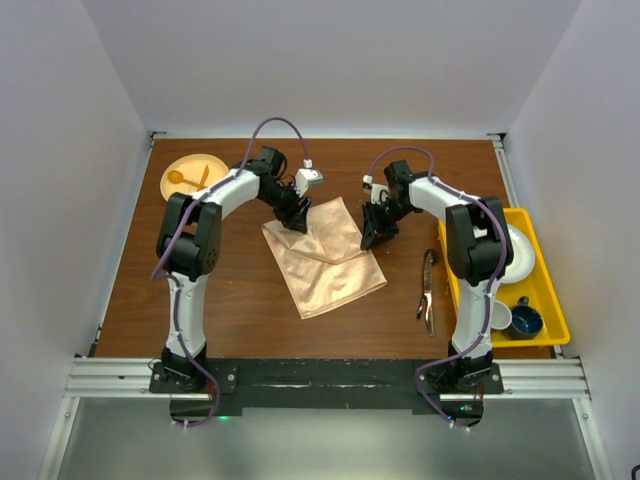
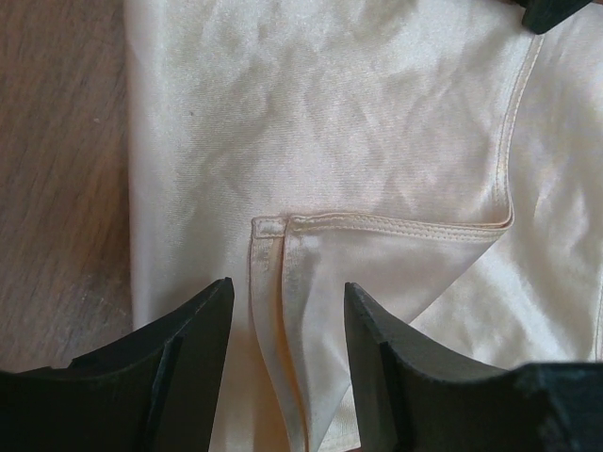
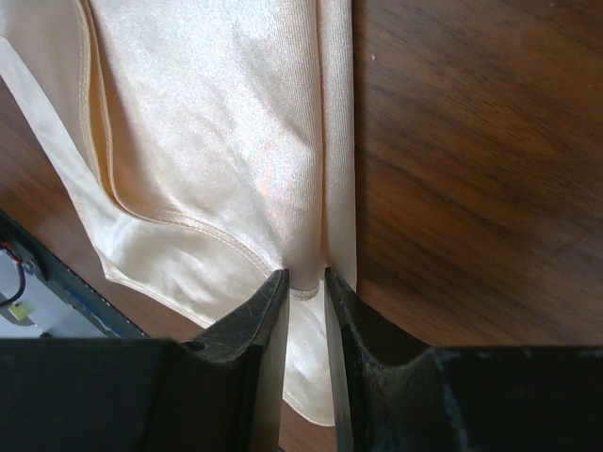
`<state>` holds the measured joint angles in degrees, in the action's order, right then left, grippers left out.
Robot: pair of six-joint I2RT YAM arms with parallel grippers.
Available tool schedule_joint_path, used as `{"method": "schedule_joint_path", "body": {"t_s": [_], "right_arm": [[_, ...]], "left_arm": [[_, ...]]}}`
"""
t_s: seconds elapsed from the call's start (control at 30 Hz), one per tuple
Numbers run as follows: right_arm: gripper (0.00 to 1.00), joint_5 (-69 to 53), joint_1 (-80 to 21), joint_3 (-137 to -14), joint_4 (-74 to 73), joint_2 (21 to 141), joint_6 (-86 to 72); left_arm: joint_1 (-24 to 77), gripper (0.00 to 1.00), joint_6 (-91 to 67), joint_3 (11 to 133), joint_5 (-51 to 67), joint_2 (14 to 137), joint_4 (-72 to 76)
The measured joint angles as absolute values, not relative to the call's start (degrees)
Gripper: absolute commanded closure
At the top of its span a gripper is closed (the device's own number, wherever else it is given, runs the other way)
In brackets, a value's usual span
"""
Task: Fold the napkin into a case and place the utensils inside
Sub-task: Fold the rectangle-folded napkin at the center of the board.
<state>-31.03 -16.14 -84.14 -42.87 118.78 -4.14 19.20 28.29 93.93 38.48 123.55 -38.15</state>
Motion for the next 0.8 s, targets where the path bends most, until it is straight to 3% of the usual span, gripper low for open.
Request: {"method": "schedule_joint_path", "body": {"t_s": [0.3, 0.53, 0.7, 0.8], "right_arm": [[1.00, -31.2, -16.1, -84.6, -42.9, 119.0, -4.1], [1.00, -31.2, -16.1, -84.7, -43.3, 119.8, -4.1], [1.00, -31.2, -16.1, -85.1, -43.7, 119.8, -3.9], [0.91, -31.2, -16.1, -85.5, -44.0, 119.8, -3.6]], "left_arm": [[19.3, 0.50, 29.2, 93.5, 38.8, 124.7, -38.5], [19.3, 0.69, 33.9, 92.0, 41.5, 124.5, -40.0], [19.3, 0.76, 37.6, 88.5, 42.8, 122.6, -40.2], [19.3, 0.78, 40.1, 86.8, 43.6, 121.4, -40.4]]}}
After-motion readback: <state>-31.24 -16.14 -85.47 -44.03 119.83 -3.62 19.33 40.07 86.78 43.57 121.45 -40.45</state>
